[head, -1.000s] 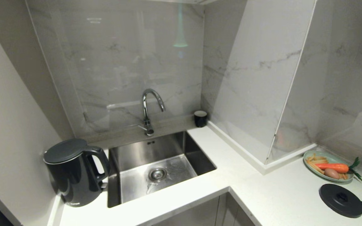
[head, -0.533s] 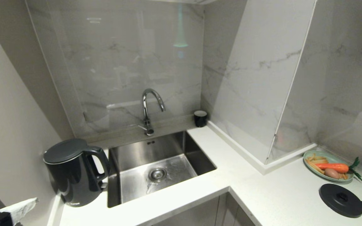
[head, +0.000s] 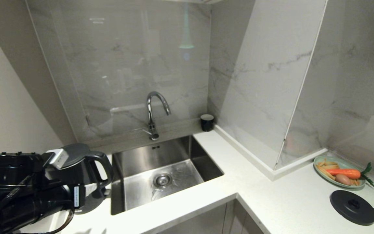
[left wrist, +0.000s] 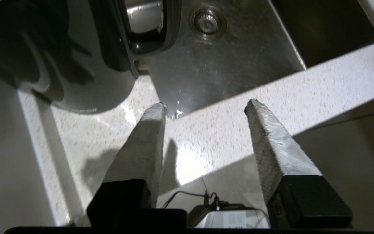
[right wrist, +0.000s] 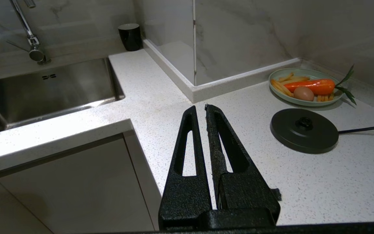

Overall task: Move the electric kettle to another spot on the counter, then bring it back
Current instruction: Grab the kettle

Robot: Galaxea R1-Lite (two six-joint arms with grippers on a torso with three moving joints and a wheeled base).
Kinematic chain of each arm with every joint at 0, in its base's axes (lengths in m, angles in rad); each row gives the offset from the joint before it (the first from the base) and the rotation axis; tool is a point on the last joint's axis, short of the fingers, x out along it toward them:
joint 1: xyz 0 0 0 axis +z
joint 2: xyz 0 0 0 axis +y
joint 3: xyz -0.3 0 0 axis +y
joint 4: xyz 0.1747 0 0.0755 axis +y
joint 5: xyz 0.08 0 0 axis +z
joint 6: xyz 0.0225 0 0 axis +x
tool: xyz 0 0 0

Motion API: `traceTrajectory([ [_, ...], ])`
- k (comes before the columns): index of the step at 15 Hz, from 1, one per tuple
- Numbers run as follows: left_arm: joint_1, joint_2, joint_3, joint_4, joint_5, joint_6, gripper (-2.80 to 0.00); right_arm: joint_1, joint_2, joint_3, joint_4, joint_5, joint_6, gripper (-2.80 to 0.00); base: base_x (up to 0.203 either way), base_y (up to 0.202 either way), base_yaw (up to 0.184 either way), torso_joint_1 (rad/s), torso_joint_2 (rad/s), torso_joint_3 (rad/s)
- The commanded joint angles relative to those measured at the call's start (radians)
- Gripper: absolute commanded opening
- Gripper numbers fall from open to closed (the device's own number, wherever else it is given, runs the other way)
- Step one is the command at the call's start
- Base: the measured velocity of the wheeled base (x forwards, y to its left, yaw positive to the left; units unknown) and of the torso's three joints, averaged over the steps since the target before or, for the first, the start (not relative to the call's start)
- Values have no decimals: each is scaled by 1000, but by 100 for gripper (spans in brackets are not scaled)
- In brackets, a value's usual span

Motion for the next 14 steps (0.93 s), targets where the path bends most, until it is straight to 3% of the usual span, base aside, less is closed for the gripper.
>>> traceTrajectory([
  [1,-2,180,22,-191,6,-10,0,0,0,0,0,0,0,-280,0,0,0,0,0,0],
  [8,-6,479,1,-584,22,-18,0,0,0,0,0,0,0,-280,0,0,0,0,0,0],
  [14,-2,560,-106,-603,21,-22,0,0,0,0,0,0,0,-280,0,0,0,0,0,0],
])
